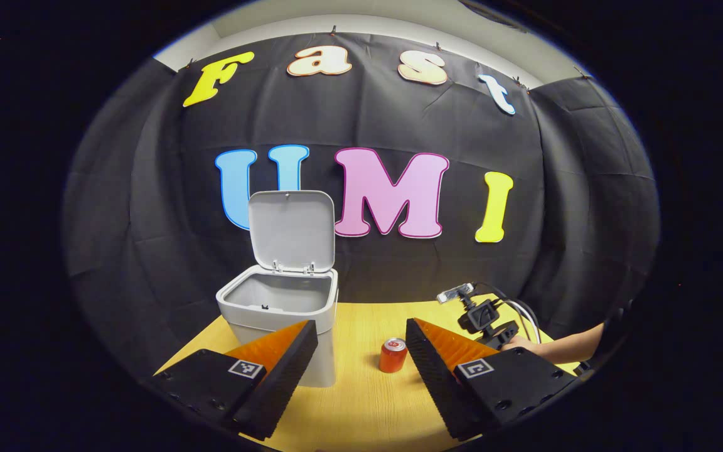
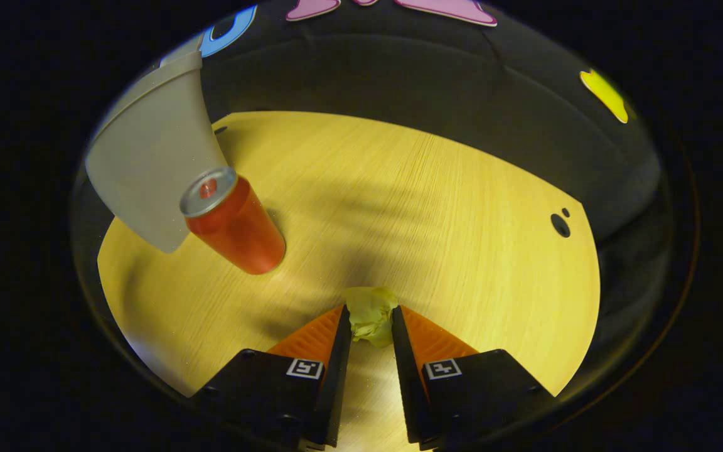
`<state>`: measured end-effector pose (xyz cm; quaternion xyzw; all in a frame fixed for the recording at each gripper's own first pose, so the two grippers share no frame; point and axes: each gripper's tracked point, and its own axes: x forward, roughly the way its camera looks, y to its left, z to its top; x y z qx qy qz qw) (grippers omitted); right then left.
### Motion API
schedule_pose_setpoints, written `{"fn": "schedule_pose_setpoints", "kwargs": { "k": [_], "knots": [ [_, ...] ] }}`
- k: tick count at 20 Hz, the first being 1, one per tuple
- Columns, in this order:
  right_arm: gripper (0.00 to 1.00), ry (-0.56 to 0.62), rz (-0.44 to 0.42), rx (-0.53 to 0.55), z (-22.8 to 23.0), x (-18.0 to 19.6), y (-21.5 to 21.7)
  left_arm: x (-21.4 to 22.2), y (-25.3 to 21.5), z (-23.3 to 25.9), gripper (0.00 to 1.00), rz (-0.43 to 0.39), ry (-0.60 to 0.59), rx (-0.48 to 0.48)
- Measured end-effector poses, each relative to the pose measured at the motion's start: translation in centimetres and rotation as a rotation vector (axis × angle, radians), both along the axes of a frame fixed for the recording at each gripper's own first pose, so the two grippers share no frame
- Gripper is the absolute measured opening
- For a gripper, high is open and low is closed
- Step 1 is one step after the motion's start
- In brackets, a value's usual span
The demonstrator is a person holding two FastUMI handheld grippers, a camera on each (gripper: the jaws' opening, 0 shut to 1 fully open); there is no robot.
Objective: Press the lid of the desktop garbage bin to open it, pick up the crumpled paper on the desktop and throw it into the bin, then pick up the pop can on the desktop and drop it into the bin, and finally close the garbage bin lid.
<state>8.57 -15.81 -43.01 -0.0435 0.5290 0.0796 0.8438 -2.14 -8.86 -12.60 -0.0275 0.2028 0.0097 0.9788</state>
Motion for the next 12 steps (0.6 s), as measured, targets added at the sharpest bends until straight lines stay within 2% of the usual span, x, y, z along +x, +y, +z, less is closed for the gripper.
{"fn": "schedule_pose_setpoints", "kwargs": {
  "k": [3,7,9,12],
  "knots": [
    [0.43,-0.051,-0.024,0.019,3.8,0.5,-0.5,0.3,0.4,-0.5,0.96,-0.026,0.004,-0.006],
    [0.44,-0.171,-0.001,-0.013,11.0,1.8,-1.2,0.3,1.0,-0.9,0.96,-0.056,-0.004,-0.014],
    [0.44,-0.261,0.023,-0.009,15.3,3.1,-0.4,0.2,1.1,-1.4,0.96,-0.074,-0.005,-0.029],
    [0.43,-0.37,0.084,0.015,21.7,4.5,2.1,-0.3,1.5,-2.5,0.96,-0.108,0.0,0.009]
  ]
}}
